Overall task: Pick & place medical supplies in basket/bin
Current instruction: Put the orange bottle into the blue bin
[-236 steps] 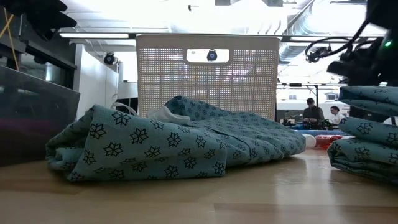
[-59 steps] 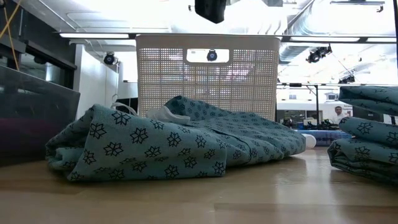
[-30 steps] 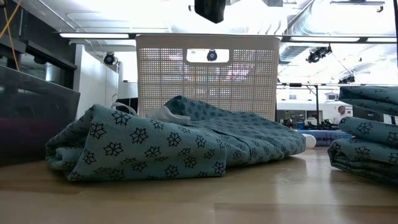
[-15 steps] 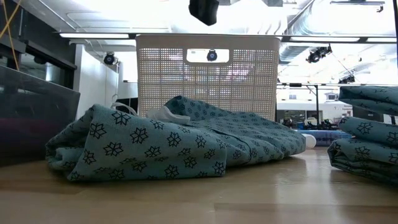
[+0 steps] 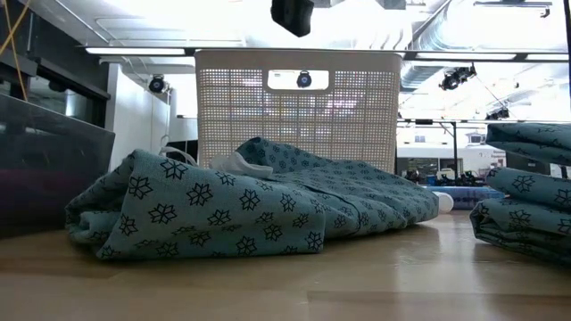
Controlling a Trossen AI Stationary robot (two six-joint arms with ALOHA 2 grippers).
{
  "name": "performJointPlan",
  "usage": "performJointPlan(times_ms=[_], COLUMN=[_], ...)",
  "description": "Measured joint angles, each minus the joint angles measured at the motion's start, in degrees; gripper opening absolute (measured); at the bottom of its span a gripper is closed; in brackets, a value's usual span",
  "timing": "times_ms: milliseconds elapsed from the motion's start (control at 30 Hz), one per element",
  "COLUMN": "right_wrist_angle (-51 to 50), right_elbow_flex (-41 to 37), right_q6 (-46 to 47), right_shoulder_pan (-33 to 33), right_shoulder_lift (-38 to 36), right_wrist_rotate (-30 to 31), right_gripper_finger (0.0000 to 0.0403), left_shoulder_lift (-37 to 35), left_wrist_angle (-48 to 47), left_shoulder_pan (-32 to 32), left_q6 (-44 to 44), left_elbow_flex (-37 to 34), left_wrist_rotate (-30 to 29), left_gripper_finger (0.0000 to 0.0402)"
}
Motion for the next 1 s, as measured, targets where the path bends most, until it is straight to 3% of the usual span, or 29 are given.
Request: performJointPlan(times_ms=[300, 733, 1000], right_wrist_angle=[-0.06, 0.04, -6.14], right_elbow_flex=[0.00, 0.00, 0.00], right_q6=[-0.35, 0.03, 0.16], right_shoulder_pan=[0.02, -0.02, -0.02], right_shoulder_lift=[0.00, 0.00, 0.00], right_wrist_rotate=[0.56, 0.54, 0.06], right_gripper_finger=[0.0118, 0.0219, 0.0228], left_shoulder_lift=[0.00, -0.06, -6.24], left_wrist_angle=[-0.04, -0.38, -12.65], left_shoulder_pan=[0.00, 0.00, -2.20], left_q6=[-0.17, -2.02, -10.07], left_elbow_flex=[0.00, 0.00, 0.00], left_wrist_rotate=[-0.17, -0.61, -6.24], left_gripper_finger=[0.0141, 0.0141, 0.0140])
